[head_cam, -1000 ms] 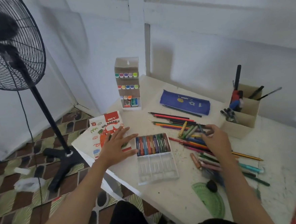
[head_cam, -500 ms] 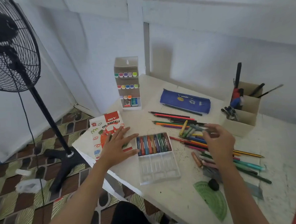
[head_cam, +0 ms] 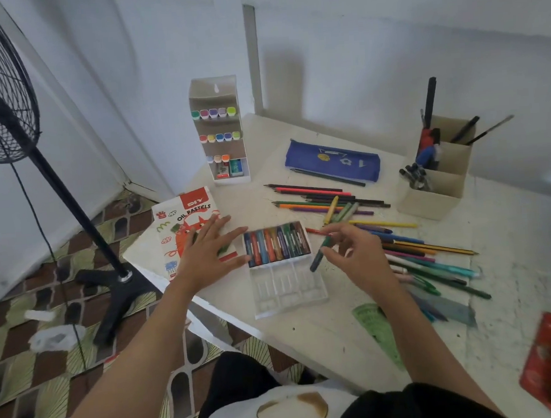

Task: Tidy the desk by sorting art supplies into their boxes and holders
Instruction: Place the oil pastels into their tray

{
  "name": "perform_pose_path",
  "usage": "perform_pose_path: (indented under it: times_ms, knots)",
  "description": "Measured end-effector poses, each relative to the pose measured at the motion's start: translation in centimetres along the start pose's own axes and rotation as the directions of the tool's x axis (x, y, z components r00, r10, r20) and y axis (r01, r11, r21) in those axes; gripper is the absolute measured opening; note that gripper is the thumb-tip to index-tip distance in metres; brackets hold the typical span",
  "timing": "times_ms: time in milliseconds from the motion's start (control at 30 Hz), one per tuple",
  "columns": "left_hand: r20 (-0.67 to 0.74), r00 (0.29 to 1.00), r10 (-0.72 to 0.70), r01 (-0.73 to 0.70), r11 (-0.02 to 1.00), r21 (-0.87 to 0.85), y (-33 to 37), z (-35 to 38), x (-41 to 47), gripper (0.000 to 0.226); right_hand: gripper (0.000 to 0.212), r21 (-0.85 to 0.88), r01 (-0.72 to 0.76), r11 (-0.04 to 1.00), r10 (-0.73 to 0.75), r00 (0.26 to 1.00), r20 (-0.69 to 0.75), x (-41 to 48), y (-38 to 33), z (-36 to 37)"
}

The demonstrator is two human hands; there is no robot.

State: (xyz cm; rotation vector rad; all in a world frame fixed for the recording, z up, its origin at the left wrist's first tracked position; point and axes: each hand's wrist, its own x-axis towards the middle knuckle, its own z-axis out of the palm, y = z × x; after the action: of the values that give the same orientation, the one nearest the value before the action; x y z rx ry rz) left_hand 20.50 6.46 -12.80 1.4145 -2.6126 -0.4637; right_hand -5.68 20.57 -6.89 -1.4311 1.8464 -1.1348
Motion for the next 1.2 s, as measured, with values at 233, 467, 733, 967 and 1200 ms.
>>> perform_pose_path:
  times_ms: [233,467,733,967,1200]
  knots:
    - [0.001,1.0,0.003,-0.003,1.0,-0.004,-0.1,0.0,0.1,0.08,0.027,-0.159,0.021,0.987,-0.007,0.996,0.092,-0.2,-0.1,0.1]
    - [0.002,1.0,0.001,-0.001,1.0,0.008,-0.1,0.1,0.0,0.08,0.022,-0.25,0.039,0.967,-0.006,0.991,0.132,-0.1,-0.5,-0.1]
    - [0.006,1.0,-0.005,0.005,1.0,0.016,-0.1,0.1,0.0,0.079,0.023,-0.33,-0.064,0.942,0.14,0.968,0.21,-0.2,0.0,1.3]
    - [0.001,1.0,-0.001,0.001,1.0,0.01,-0.2,0.2,0.1,0.077,0.064,-0.534,0.094,0.84,0.055,0.965,0.256,0.0,0.2,0.3]
    - [0.004,1.0,0.001,-0.001,1.0,0.014,-0.1,0.1,0.1,0.078,0.061,-0.739,0.254,0.625,0.023,0.939,0.342,-0.2,0.1,-0.2]
